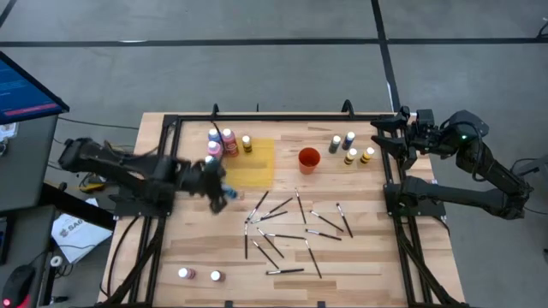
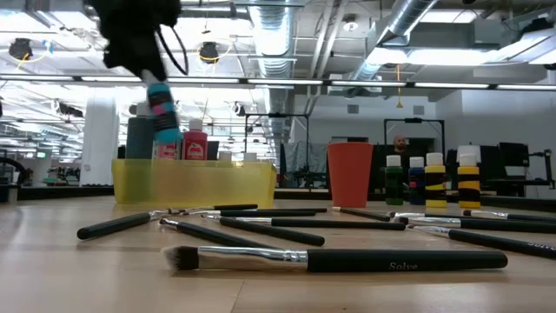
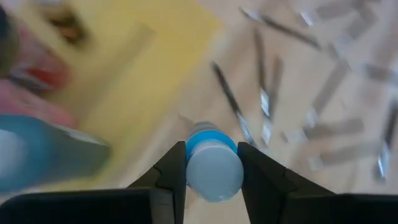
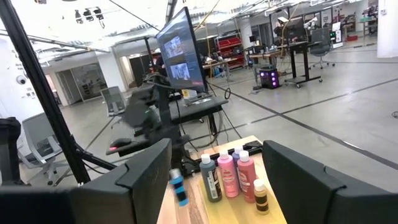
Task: Pick & Place Paint Supplies
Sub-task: Put the blue paint bottle into the yellow bin
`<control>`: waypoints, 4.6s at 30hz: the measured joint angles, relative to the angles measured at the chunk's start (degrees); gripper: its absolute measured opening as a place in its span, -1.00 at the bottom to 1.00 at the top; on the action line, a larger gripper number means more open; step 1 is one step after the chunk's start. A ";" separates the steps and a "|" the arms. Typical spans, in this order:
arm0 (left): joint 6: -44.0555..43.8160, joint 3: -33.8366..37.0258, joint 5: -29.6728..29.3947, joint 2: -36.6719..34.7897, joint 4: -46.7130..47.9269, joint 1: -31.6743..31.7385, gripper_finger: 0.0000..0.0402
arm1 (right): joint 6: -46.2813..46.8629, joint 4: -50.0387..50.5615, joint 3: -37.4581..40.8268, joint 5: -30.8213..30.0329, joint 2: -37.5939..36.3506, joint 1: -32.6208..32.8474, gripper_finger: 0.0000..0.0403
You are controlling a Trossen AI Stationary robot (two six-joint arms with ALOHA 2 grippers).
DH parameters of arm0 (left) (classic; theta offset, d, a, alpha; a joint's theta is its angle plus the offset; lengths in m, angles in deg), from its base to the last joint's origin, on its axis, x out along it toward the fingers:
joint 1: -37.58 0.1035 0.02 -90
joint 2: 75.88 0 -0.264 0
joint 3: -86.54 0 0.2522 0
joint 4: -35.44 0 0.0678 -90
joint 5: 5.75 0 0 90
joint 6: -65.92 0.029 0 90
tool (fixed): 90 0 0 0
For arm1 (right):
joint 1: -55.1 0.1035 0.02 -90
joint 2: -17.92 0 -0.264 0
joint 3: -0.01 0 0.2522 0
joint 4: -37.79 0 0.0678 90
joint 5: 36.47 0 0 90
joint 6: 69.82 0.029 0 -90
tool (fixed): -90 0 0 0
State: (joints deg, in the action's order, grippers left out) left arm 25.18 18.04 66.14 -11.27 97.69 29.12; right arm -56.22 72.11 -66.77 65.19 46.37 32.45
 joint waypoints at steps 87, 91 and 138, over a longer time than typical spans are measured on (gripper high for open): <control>97.51 -19.37 20.17 25.97 12.52 31.47 -0.49 | -1.57 4.79 0.00 0.00 0.00 -0.02 0.23; 101.81 -18.36 20.17 25.97 12.44 31.48 -0.49 | -1.57 4.79 0.00 0.00 0.00 -0.02 0.23; 104.19 -14.80 22.61 25.86 8.02 34.86 -0.43 | -2.19 4.74 0.00 -2.16 0.00 -0.02 0.23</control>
State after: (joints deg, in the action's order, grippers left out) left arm 129.37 3.24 88.75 14.59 105.71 63.99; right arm -58.40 76.85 -66.77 63.02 46.37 32.43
